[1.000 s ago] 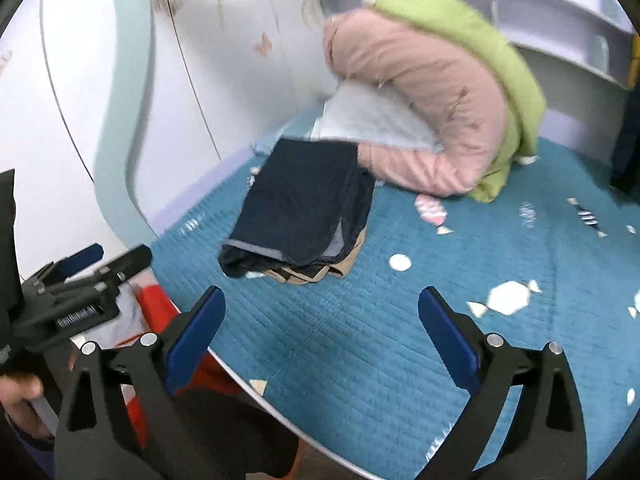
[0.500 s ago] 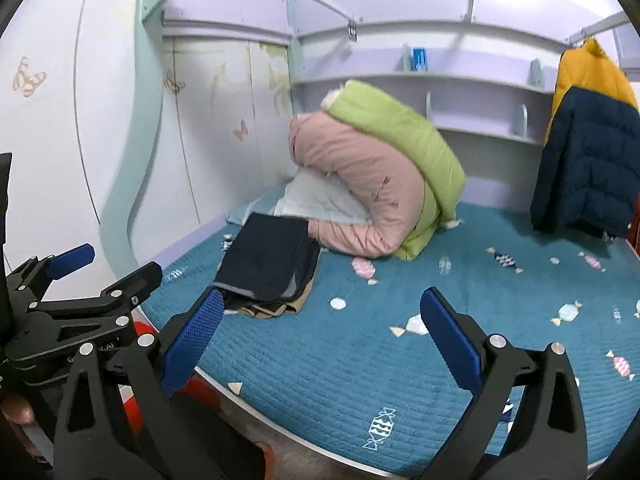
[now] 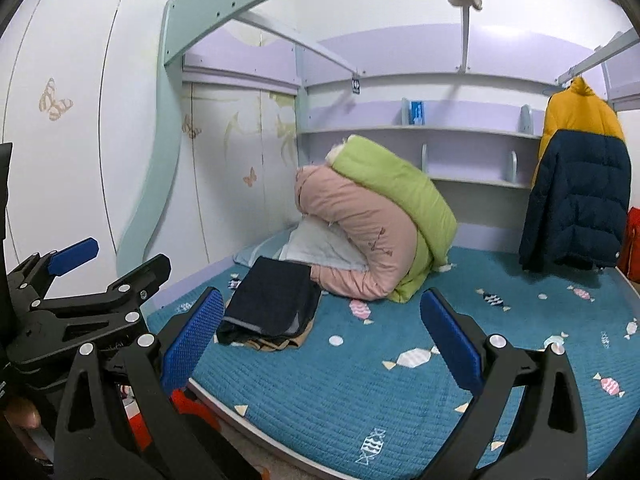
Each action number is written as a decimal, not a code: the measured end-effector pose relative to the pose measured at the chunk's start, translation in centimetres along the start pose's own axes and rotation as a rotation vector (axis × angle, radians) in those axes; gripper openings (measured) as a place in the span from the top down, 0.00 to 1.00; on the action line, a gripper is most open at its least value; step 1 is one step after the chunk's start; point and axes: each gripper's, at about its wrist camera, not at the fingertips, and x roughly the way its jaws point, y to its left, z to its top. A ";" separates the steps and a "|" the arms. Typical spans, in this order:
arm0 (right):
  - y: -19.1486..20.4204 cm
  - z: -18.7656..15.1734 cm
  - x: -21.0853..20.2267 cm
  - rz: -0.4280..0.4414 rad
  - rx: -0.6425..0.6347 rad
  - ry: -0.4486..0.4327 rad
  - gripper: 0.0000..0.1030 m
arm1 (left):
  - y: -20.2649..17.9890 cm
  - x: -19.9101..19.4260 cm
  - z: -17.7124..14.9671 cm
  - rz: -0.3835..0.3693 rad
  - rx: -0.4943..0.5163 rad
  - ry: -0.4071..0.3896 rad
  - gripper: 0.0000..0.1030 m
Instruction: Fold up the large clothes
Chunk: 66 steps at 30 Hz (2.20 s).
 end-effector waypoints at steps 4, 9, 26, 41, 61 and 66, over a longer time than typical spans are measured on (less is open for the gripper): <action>-0.1 0.3 -0.5 -0.004 0.008 -0.020 0.07 | -0.2 -0.8 0.4 0.017 -0.008 -0.043 0.05; -0.3 0.4 -0.8 -0.007 0.007 -0.029 0.07 | -0.3 -1.2 0.7 0.016 -0.009 -0.050 0.05; -0.8 0.7 -1.1 -0.002 0.013 -0.026 0.07 | -0.5 -1.6 0.7 0.024 -0.006 -0.062 0.05; -0.9 0.8 -0.8 -0.001 0.027 -0.017 0.07 | -0.3 -1.4 0.7 0.020 -0.012 -0.063 0.05; 0.0 0.6 -0.6 -0.010 0.039 -0.013 0.07 | -0.5 -1.1 0.7 0.013 -0.016 -0.056 0.05; 0.1 0.5 -0.5 -0.010 0.040 -0.013 0.07 | -0.5 -1.1 0.7 0.016 -0.015 -0.055 0.05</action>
